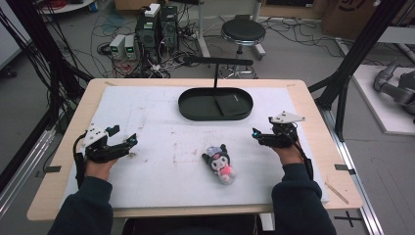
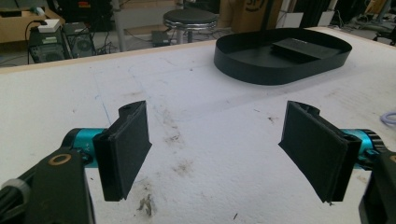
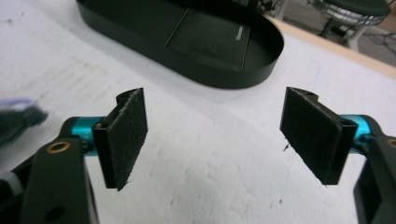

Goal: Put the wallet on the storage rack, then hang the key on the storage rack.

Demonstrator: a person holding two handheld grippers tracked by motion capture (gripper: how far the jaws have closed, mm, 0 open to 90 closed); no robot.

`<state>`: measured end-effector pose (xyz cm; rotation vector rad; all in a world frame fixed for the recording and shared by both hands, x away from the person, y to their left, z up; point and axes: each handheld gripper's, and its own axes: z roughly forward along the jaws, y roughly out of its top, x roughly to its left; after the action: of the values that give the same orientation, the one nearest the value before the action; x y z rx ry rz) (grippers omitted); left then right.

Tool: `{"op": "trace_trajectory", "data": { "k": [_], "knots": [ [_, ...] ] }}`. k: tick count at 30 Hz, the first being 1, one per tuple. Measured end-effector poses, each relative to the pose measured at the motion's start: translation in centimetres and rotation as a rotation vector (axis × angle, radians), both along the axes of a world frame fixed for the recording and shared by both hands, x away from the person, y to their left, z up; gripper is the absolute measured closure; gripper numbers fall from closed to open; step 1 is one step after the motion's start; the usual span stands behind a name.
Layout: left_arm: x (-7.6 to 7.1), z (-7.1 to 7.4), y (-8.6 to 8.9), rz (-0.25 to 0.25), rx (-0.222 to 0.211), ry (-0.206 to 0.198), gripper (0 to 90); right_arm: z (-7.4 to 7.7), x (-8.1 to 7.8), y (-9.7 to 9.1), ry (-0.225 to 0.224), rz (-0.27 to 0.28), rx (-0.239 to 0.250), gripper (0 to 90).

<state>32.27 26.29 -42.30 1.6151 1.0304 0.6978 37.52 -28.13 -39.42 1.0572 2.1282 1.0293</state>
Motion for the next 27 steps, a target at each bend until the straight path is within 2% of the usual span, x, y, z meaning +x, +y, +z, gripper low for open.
{"op": "trace_trajectory", "data": {
  "k": [4,7,14,19,22,25,27],
  "knots": [
    [0.0,0.0,-0.2,-0.005,0.0,-0.003,23.3,0.1,-0.2,0.1,-0.016,0.003,-0.006,22.8],
    [0.1,0.0,-0.3,-0.011,0.002,-0.002,23.4,0.0,-0.4,0.2,-0.002,0.001,0.003,22.0],
    [0.1,0.1,-0.2,-0.012,-0.008,-0.003,23.3,0.0,-1.0,1.0,0.009,0.041,0.01,22.0],
    [0.1,0.1,-0.2,-0.011,-0.004,-0.007,23.4,0.2,-1.8,2.3,0.01,0.125,0.033,22.1],
    [0.0,0.2,-0.4,-0.01,0.006,-0.007,23.4,0.3,-2.1,3.2,0.018,0.18,0.022,23.5],
    [-0.2,0.3,-0.6,-0.011,0.006,-0.012,23.4,0.1,-2.5,3.9,0.047,0.219,0.014,23.5],
    [-0.2,0.4,-0.9,-0.014,0.01,-0.012,23.4,0.0,-2.8,4.3,0.064,0.245,0.03,24.0]
  ]
}}
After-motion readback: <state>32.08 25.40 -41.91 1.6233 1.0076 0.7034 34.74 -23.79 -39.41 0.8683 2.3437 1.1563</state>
